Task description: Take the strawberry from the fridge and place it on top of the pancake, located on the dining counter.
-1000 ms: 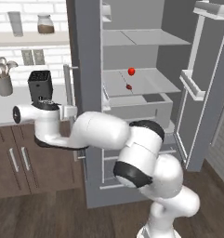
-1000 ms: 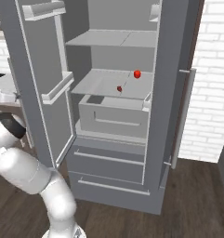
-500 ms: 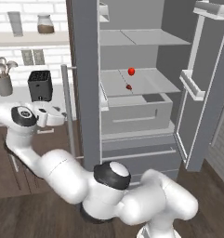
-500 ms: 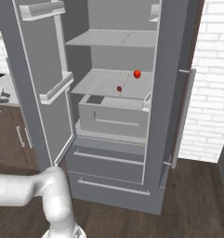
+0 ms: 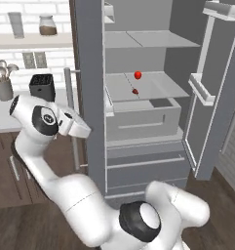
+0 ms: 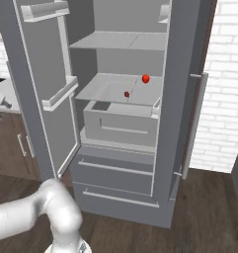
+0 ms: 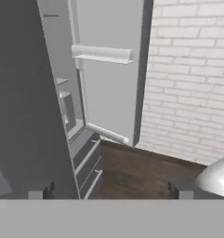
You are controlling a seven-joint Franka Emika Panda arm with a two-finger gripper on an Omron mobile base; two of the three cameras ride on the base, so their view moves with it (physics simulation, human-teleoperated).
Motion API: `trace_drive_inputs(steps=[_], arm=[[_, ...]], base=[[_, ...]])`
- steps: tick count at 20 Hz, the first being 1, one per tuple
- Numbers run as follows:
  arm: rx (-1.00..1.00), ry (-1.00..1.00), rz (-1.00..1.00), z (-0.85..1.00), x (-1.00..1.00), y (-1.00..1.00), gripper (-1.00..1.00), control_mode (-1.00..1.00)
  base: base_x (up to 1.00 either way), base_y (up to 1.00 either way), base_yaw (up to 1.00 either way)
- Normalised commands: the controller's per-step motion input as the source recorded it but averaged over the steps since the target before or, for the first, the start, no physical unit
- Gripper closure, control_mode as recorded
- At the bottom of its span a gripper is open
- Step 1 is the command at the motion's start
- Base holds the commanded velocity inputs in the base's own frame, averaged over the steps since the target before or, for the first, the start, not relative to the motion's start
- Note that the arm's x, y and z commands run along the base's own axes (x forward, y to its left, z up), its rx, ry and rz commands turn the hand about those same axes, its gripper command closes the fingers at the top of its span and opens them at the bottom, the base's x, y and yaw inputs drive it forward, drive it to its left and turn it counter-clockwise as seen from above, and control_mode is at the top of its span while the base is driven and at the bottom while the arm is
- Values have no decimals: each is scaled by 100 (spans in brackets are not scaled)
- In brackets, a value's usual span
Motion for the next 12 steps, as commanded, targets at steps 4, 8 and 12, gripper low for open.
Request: trace_drive_inputs(steps=[4, 8, 12], arm=[[4, 23, 16, 10, -77, -100, -100, -100], [-1, 1, 23, 0, -46, -95, -100, -100], [-11, 0, 18, 0, -23, -95, -100, -100]], base=[[0, 0, 0], [0, 0, 0], [0, 0, 0]])
